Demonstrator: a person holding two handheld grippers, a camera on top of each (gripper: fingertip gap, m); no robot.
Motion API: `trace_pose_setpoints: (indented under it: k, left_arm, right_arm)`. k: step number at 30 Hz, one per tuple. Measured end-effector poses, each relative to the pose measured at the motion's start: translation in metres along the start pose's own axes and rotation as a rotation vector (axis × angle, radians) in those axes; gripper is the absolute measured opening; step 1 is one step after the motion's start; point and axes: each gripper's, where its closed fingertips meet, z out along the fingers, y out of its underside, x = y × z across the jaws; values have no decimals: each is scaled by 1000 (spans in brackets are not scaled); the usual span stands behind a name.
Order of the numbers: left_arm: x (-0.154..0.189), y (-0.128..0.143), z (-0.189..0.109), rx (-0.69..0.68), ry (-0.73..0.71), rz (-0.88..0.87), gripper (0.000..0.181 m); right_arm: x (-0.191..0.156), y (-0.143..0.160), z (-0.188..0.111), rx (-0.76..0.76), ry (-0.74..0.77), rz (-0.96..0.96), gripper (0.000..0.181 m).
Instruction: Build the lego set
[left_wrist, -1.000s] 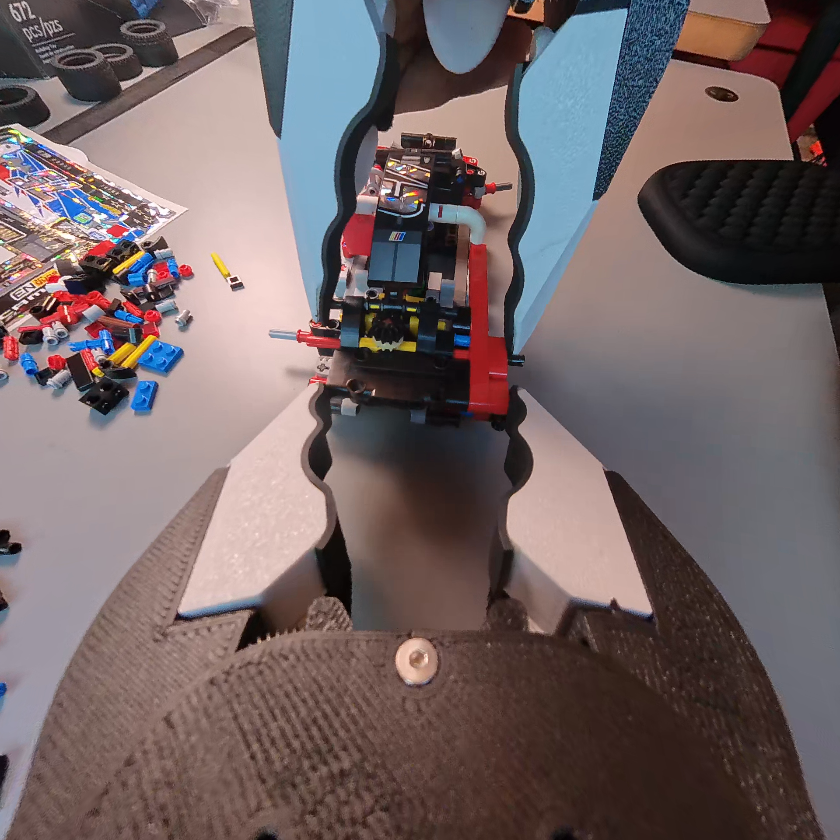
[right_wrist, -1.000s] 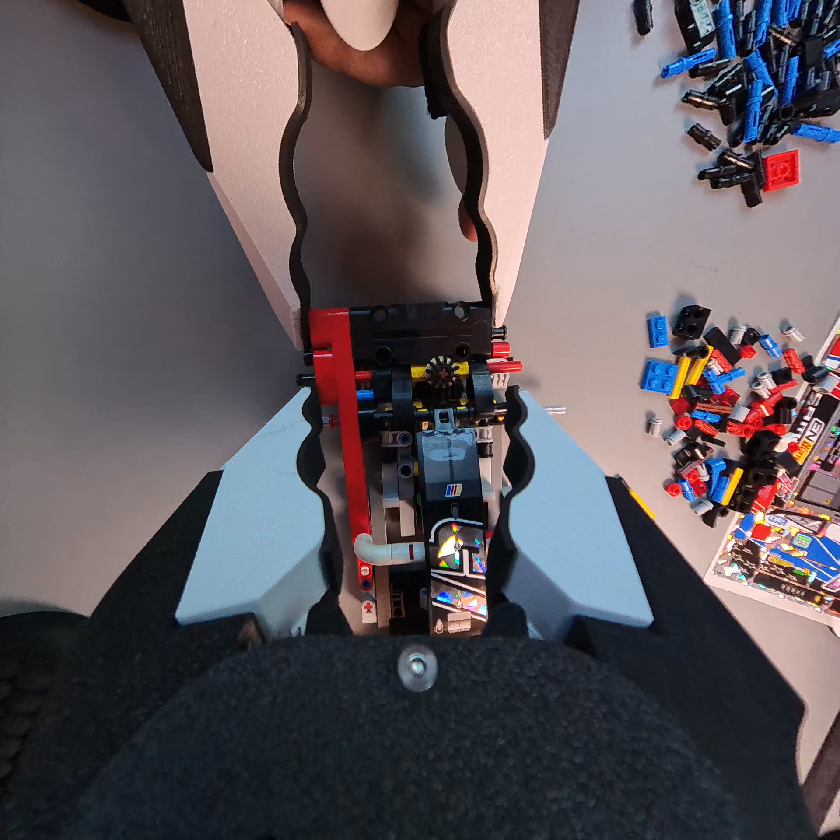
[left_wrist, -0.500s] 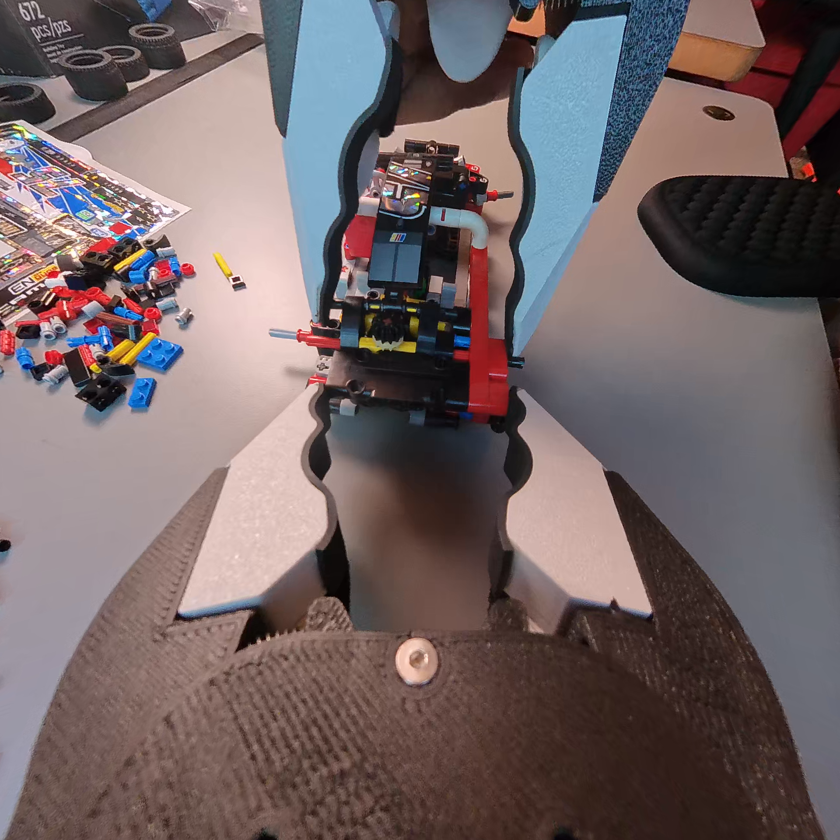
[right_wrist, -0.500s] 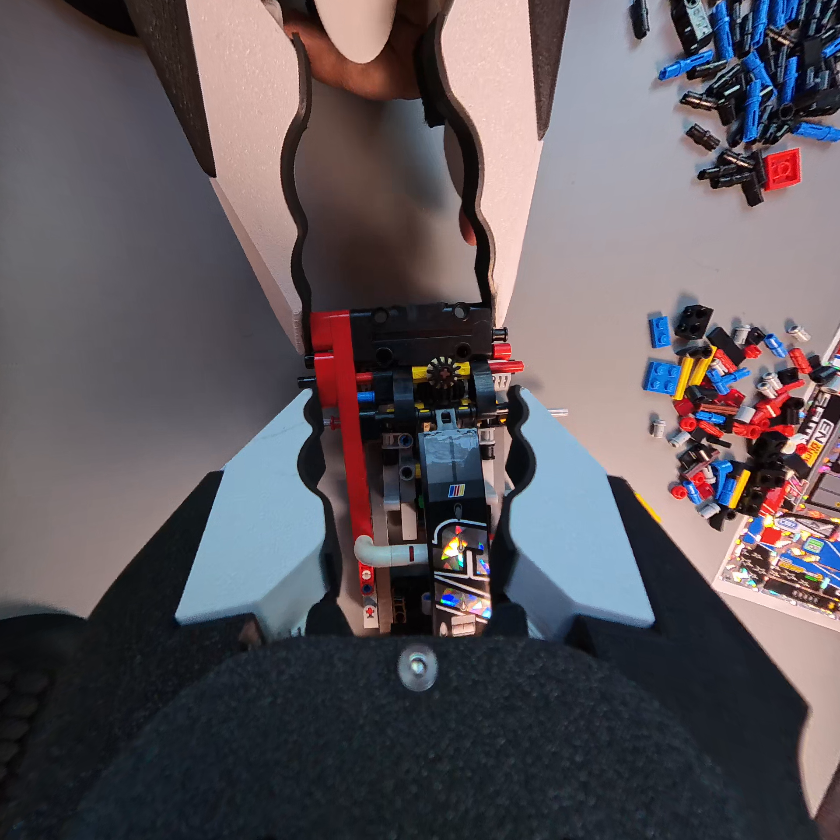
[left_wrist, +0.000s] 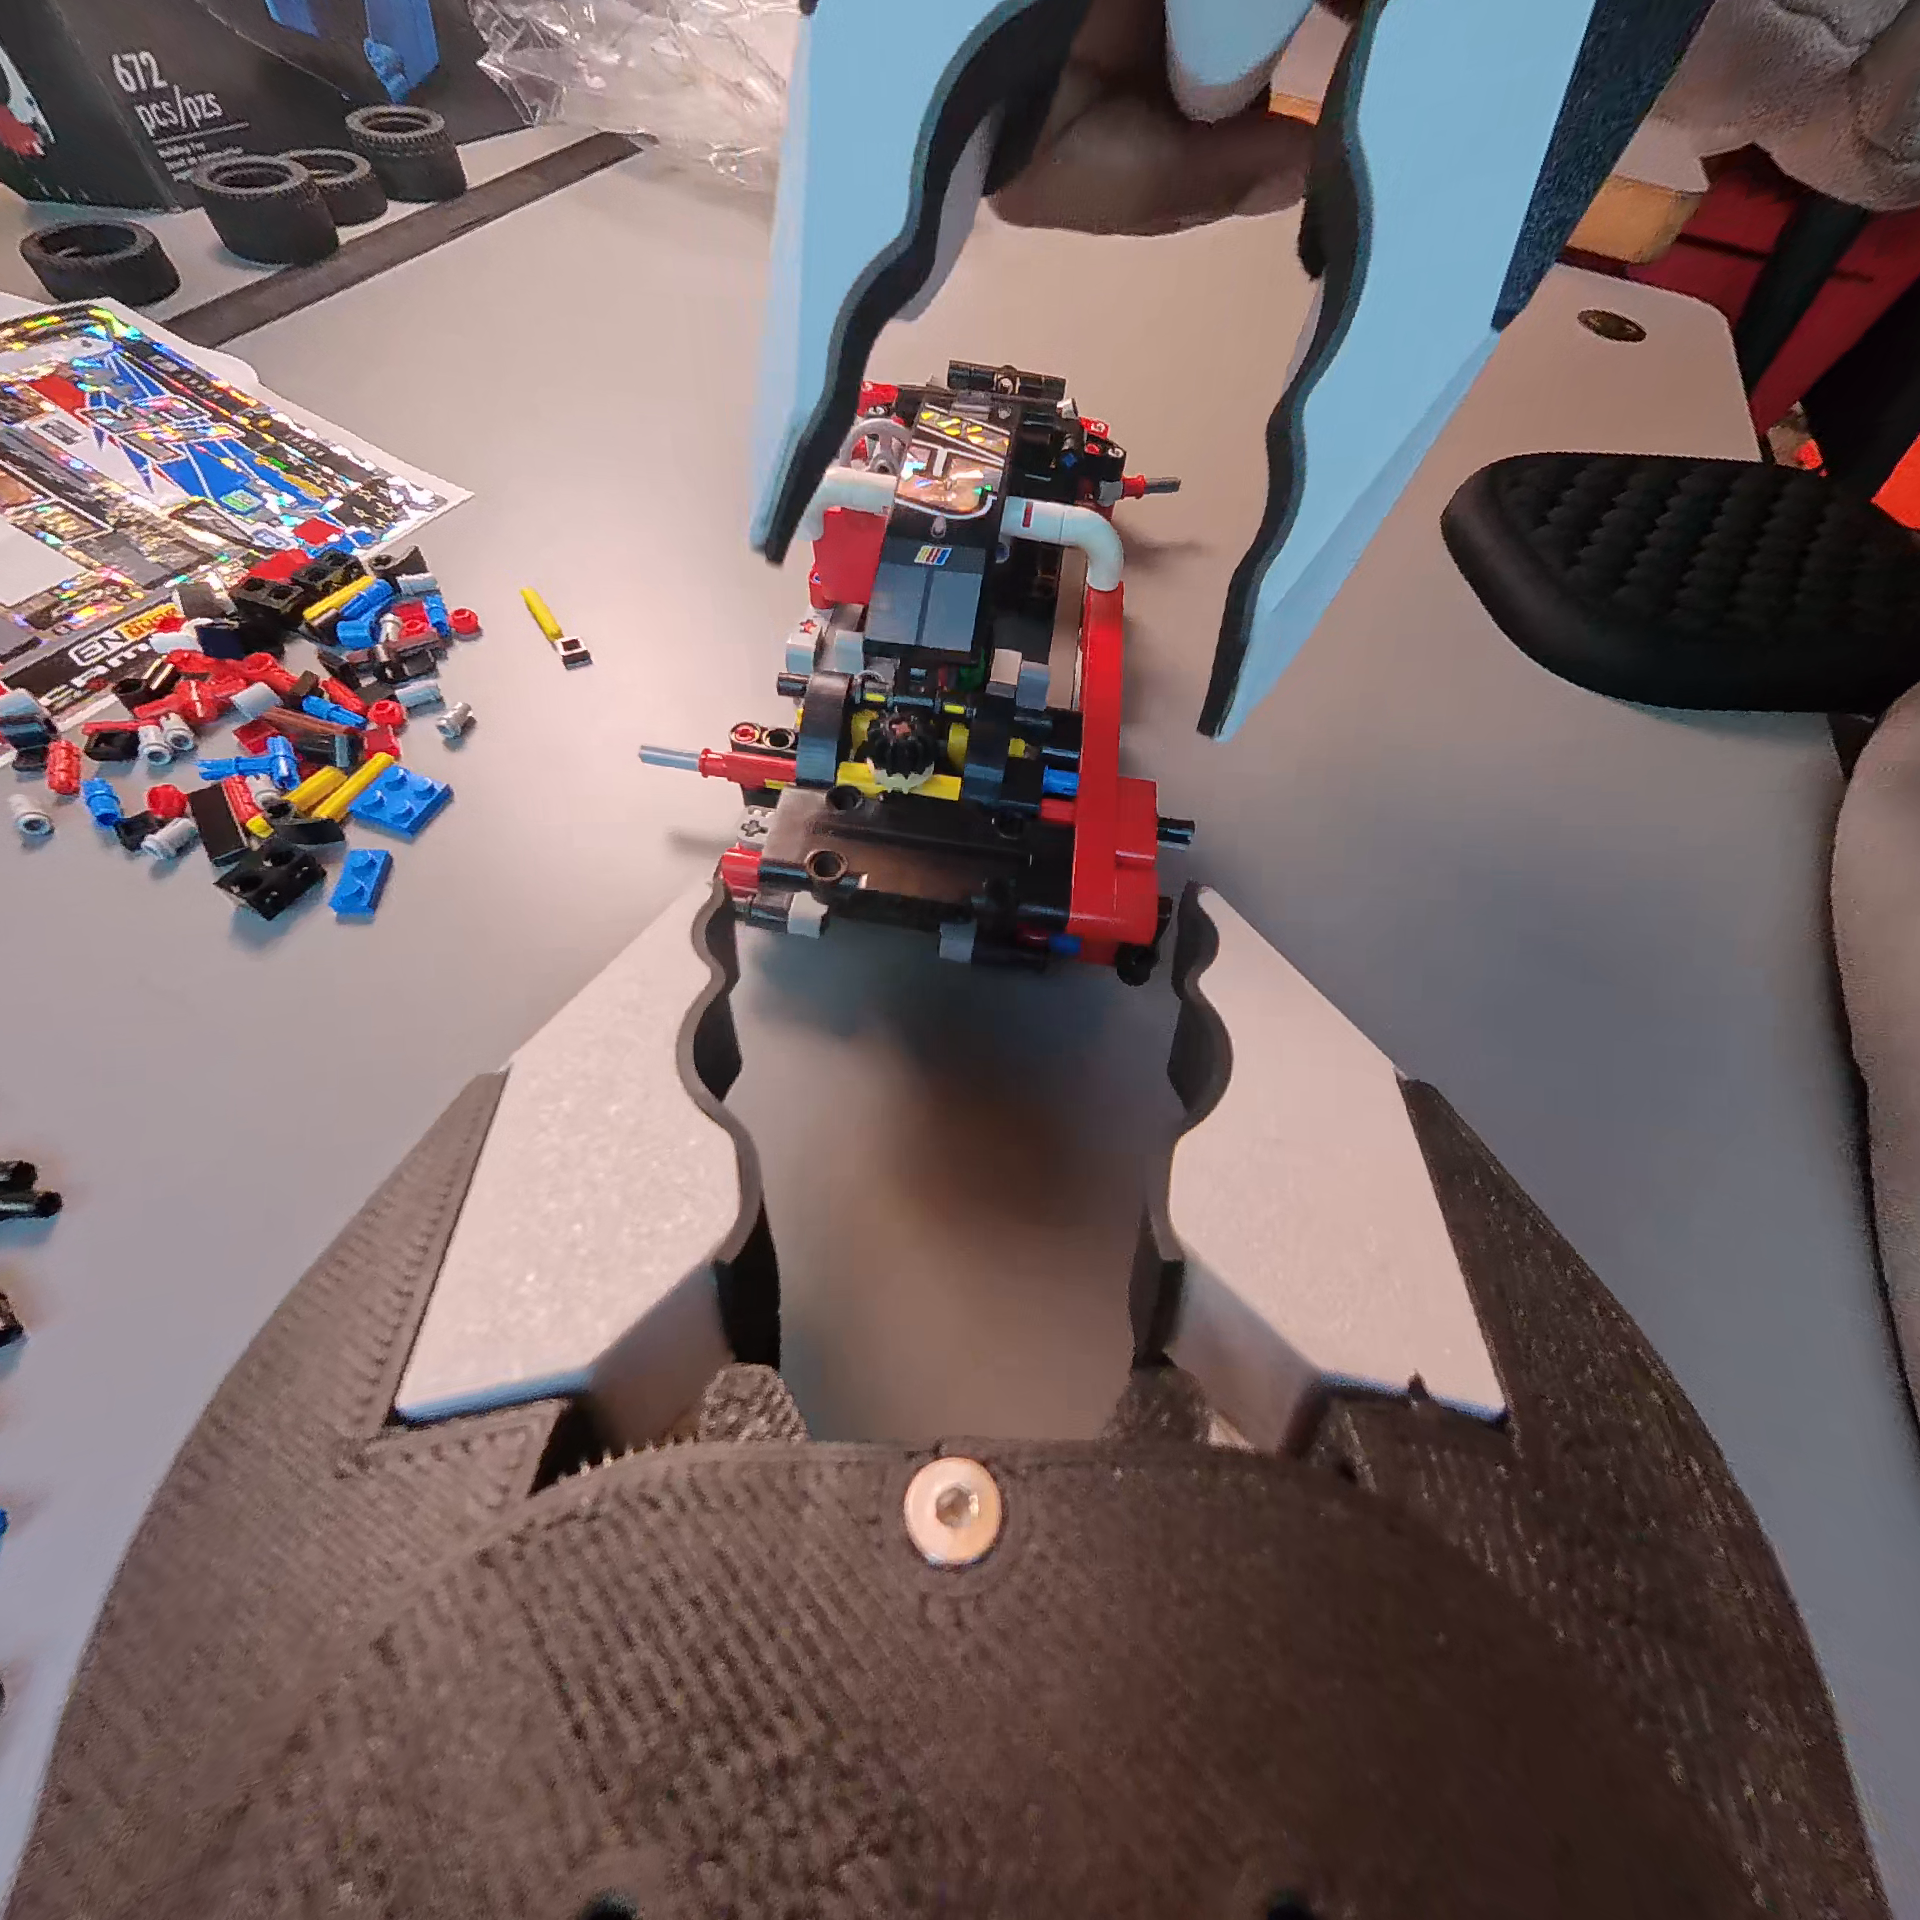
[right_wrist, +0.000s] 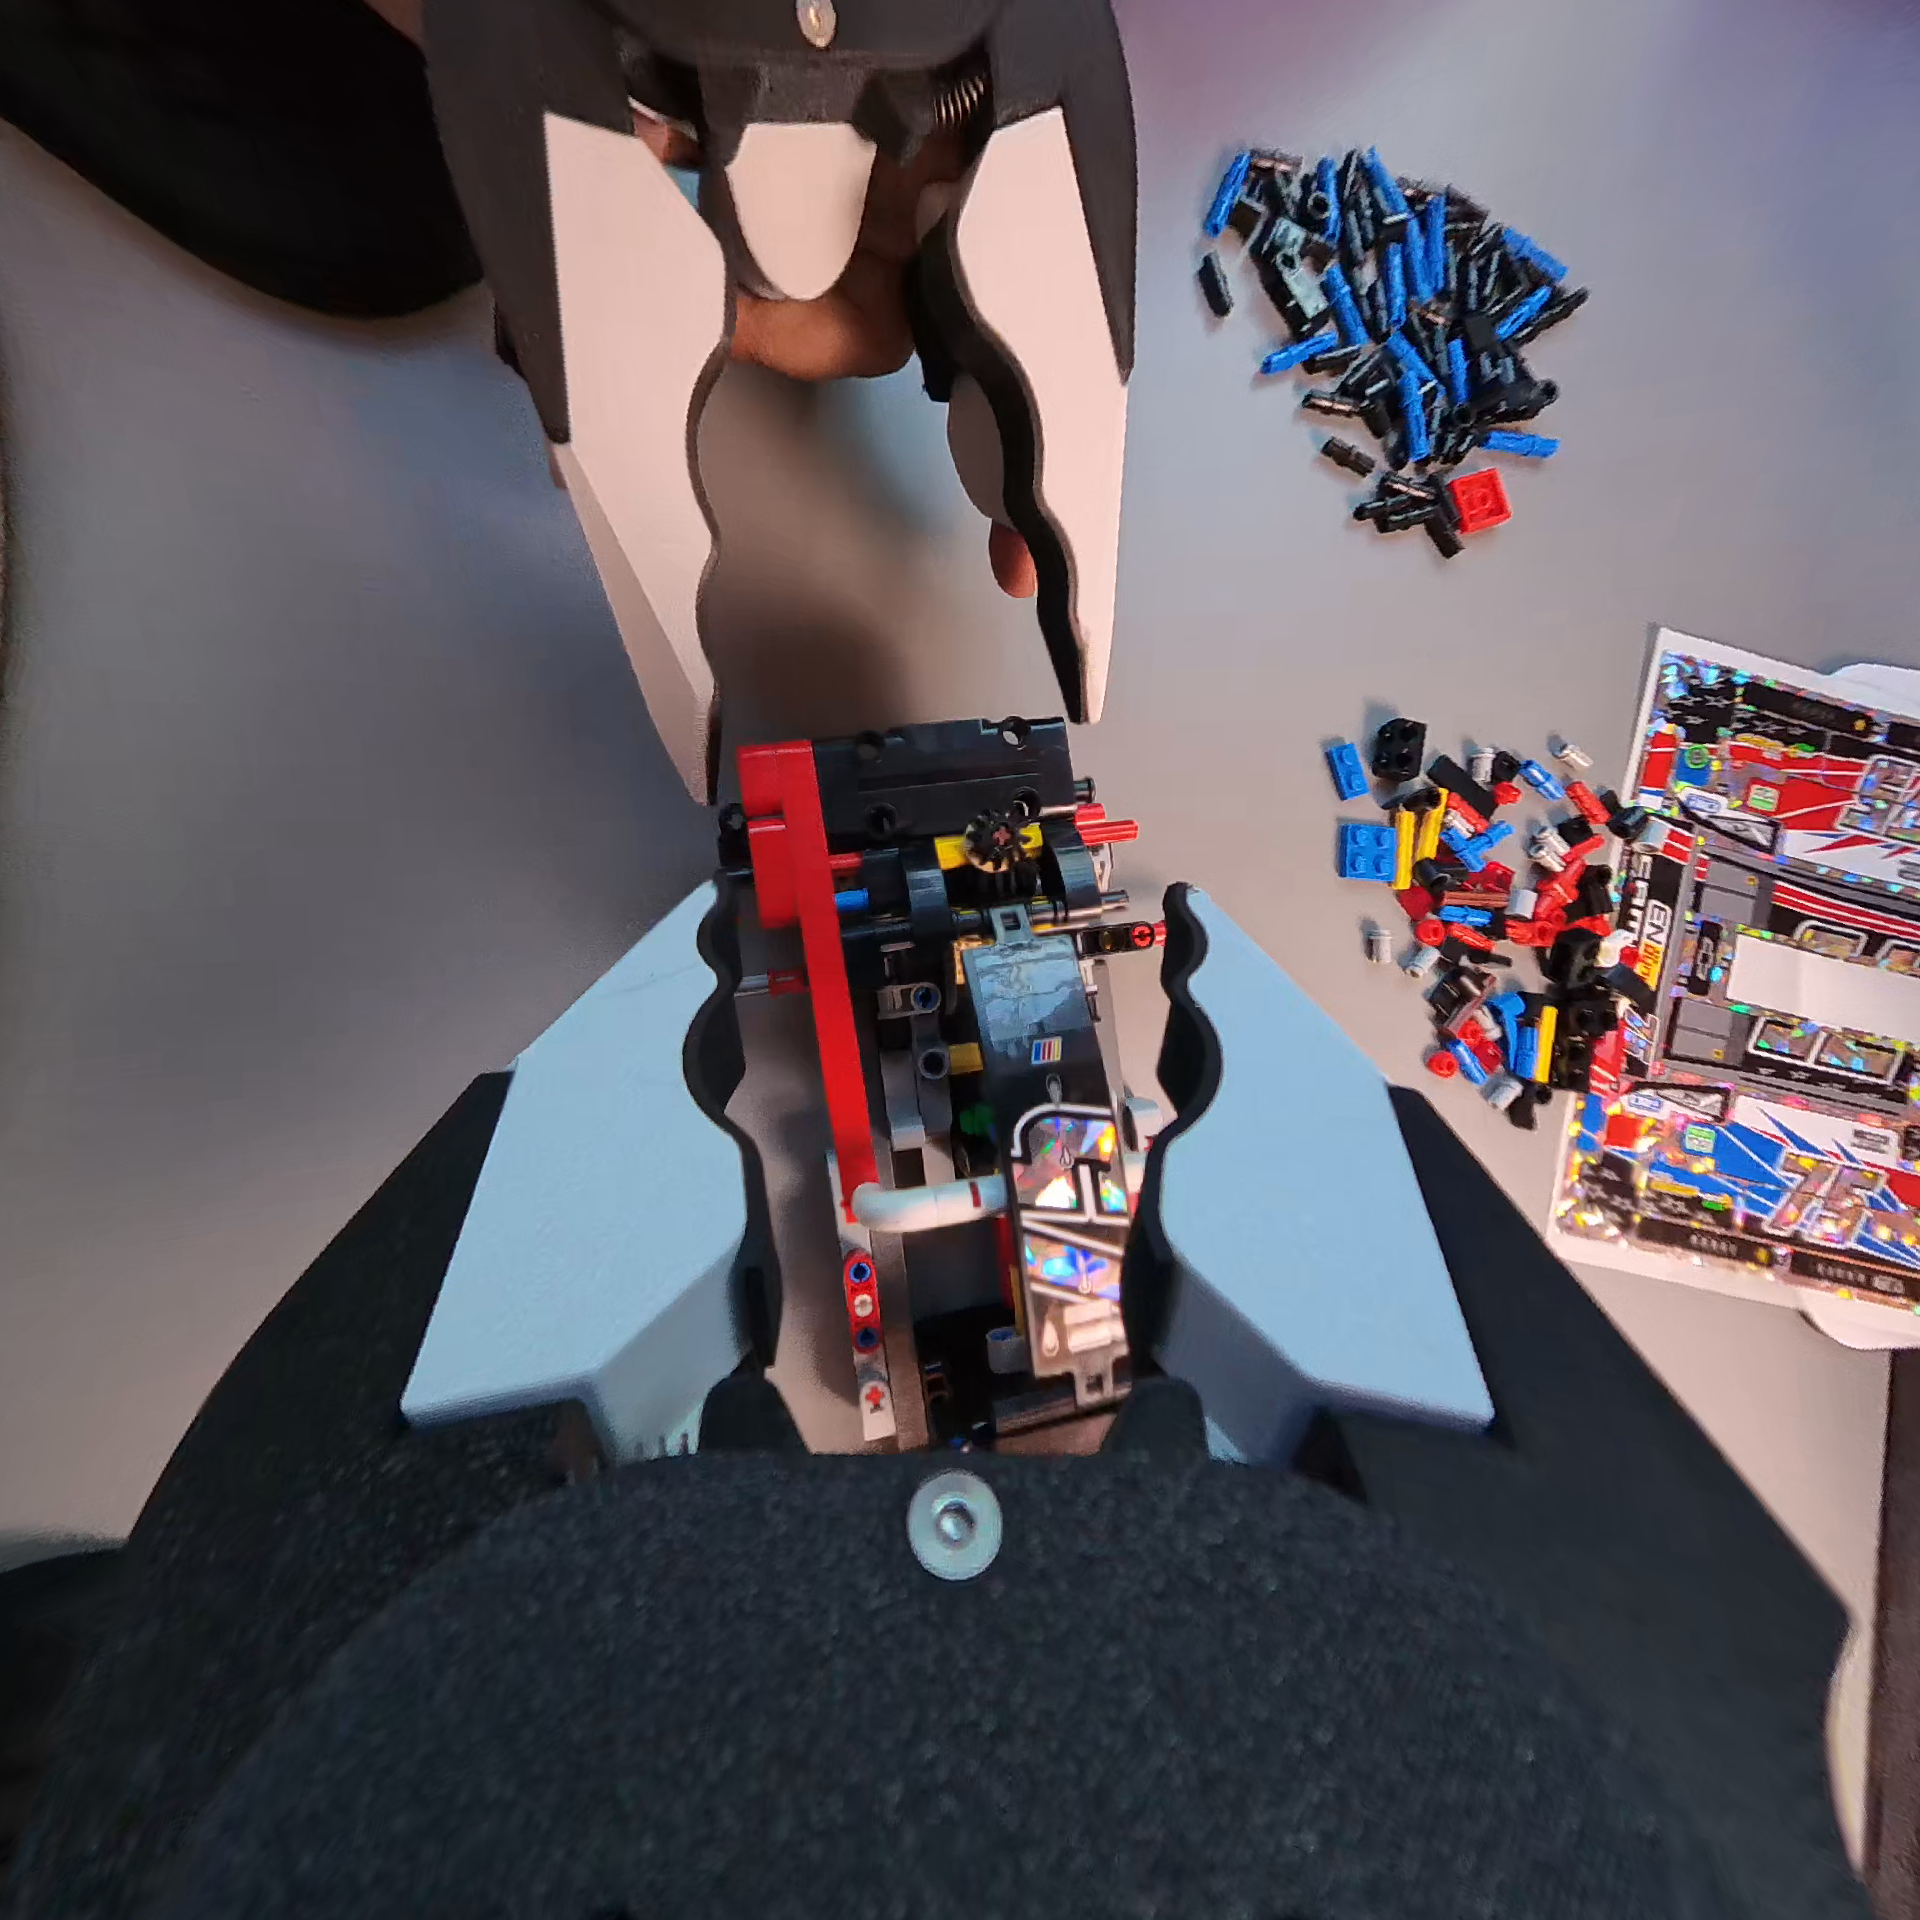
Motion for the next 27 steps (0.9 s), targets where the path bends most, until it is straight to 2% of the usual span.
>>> trace_pose_setpoints:
  k: [14, 18, 23, 27]
  left_arm:
    - [-6, 4, 8, -49, 64, -64, 97]
    - [-6, 2, 14, -56, 68, -53, 99]
    - [-4, 2, 14, -58, 87, -79, 91]
    - [-6, 6, 14, -90, 129, -83, 101]
  right_arm:
    - [-23, 24, -37, 229, 300, 174, 71]
    - [-22, 25, -39, 264, 321, 193, 71]
    - [-17, 21, -32, 260, 304, 149, 70]
    - [-7, 19, -24, 198, 275, 77, 73]
